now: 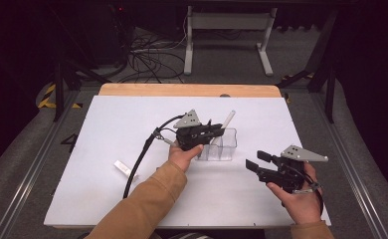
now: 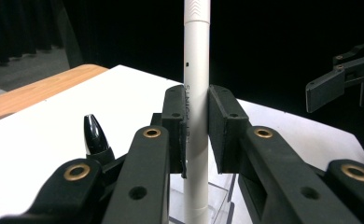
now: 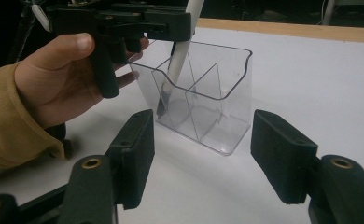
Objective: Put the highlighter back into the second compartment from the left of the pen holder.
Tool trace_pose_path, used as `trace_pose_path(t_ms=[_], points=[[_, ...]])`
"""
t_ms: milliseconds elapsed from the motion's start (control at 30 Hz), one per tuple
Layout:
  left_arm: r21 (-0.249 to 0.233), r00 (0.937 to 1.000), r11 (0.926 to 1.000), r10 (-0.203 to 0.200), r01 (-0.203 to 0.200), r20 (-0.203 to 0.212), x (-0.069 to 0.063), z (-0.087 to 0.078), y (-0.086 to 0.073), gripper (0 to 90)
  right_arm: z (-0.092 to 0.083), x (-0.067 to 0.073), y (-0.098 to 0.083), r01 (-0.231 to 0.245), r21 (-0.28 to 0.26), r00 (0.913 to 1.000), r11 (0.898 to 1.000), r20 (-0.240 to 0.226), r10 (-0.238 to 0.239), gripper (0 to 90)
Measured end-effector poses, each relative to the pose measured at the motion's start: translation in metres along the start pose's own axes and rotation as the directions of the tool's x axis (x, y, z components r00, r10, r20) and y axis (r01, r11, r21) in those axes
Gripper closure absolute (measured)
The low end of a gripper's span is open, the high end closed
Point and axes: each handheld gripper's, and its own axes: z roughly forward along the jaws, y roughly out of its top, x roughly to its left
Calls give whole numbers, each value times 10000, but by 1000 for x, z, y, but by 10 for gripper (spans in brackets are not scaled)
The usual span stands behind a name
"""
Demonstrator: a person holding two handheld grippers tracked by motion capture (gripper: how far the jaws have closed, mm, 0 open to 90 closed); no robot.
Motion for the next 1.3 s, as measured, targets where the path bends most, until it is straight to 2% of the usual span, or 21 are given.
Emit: trace_pose_path(t_ms=[100,267,433,533,733,1000,1300], points=[[36,9996,10000,54,-53,-288,-2,-4,4,661,0,0,0,-5,-23,10000,10000,17,5,408],[-52,9965,9994,334,-339,-760,-6,-18,15,526,-1,0,1,-4,-50,10000,10000,-26,4,408],[-188,9960,9998,100,-117,-886,-13,-36,27,365,0,1,1,29,-46,10000,10000,-4,-29,404],[-91,9952,9997,228,-238,-947,-18,-43,33,317,0,1,1,65,-82,10000,9999,6,-65,403],[215,9897,9967,802,-782,-1187,-29,-60,42,260,1,2,1,99,-55,9999,9999,40,-99,399],[453,9884,9961,805,-753,-1287,-34,-79,49,224,2,4,1,161,-58,9999,9999,11,-161,397],[660,9858,9957,748,-654,-1507,-35,-98,49,213,4,6,1,196,-47,9997,9998,-125,-197,397]])
